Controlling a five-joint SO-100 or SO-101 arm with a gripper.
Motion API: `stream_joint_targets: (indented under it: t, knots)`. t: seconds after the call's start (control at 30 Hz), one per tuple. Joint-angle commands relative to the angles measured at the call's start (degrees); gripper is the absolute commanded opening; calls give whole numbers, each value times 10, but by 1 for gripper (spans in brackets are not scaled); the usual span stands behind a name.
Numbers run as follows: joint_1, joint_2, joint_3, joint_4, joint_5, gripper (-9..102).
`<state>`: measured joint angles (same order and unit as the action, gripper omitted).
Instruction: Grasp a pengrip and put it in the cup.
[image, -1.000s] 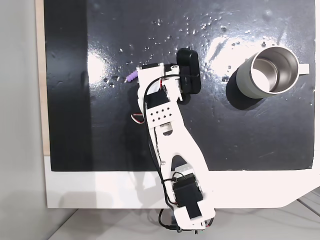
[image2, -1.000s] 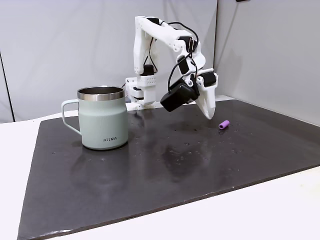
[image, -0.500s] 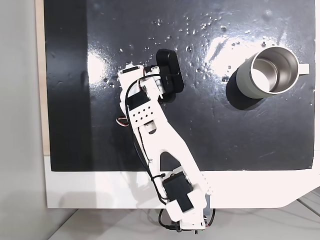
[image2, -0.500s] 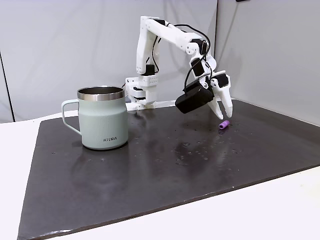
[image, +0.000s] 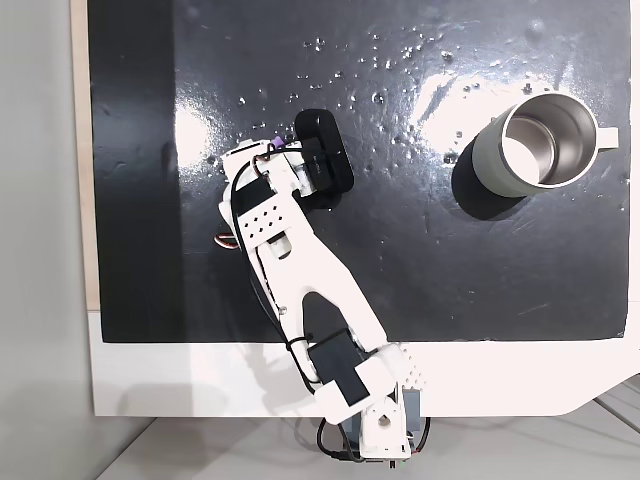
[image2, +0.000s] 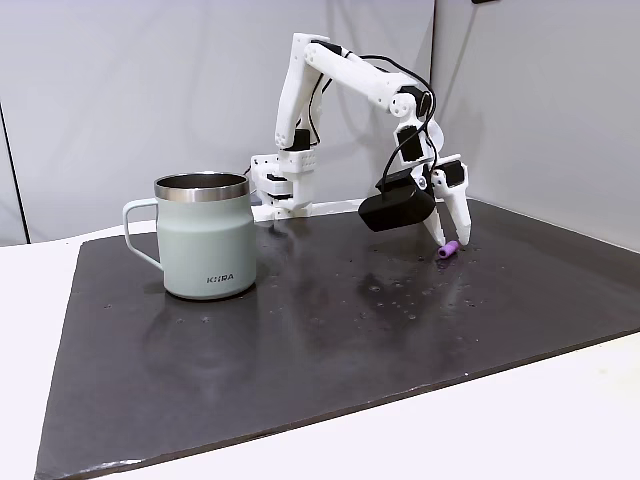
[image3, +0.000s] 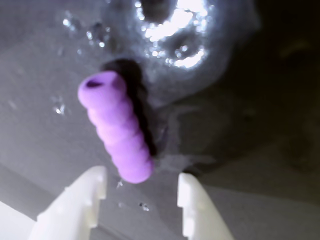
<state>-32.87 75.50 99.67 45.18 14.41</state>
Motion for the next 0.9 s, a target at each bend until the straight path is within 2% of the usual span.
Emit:
stream_joint_targets:
  t: [0.0,0.3,0.53,0.87]
  knots:
    - [22,0,-39,21,20,18]
    - [44,-67,-127,118,69,0]
    - [49,-60,-134,138,69,0]
    - [142,122,-192,270,16,0]
